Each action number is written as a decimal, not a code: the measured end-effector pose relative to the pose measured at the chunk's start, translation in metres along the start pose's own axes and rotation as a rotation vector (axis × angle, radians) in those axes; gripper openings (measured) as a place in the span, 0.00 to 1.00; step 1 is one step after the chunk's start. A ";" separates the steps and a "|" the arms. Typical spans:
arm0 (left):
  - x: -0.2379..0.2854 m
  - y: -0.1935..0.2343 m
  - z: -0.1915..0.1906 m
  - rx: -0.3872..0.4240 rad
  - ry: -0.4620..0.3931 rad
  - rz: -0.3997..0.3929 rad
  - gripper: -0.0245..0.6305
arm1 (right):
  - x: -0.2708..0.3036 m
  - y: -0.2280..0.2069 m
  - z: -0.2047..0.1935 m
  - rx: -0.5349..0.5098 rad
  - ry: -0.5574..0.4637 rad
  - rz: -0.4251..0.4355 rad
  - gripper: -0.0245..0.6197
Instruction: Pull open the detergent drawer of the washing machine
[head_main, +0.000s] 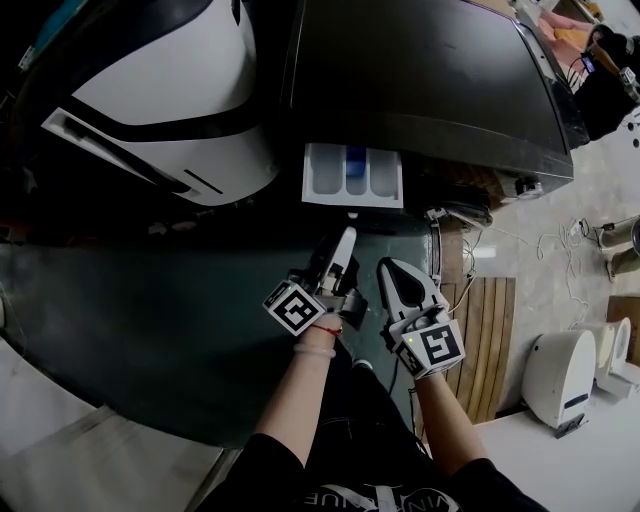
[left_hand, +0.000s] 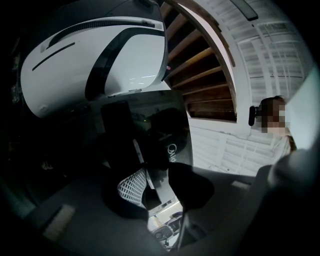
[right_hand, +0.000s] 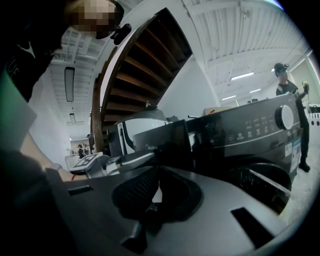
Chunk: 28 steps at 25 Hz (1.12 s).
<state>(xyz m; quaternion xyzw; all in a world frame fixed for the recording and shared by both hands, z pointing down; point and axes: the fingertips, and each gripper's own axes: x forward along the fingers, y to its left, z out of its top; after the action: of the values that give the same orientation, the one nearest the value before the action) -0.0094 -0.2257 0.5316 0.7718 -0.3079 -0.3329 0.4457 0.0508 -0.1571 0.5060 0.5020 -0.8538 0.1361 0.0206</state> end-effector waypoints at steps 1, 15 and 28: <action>-0.001 -0.001 0.000 0.001 -0.001 0.000 0.26 | 0.000 0.002 0.004 0.007 -0.018 0.004 0.06; -0.015 -0.006 -0.008 0.000 -0.019 0.004 0.26 | -0.018 0.004 -0.005 0.010 -0.006 0.008 0.06; -0.031 -0.011 -0.015 0.005 -0.011 -0.006 0.26 | -0.033 0.006 -0.008 0.013 -0.010 0.002 0.06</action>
<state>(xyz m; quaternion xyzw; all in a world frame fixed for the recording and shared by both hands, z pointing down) -0.0141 -0.1900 0.5353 0.7720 -0.3091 -0.3377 0.4410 0.0610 -0.1237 0.5069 0.5018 -0.8536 0.1391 0.0129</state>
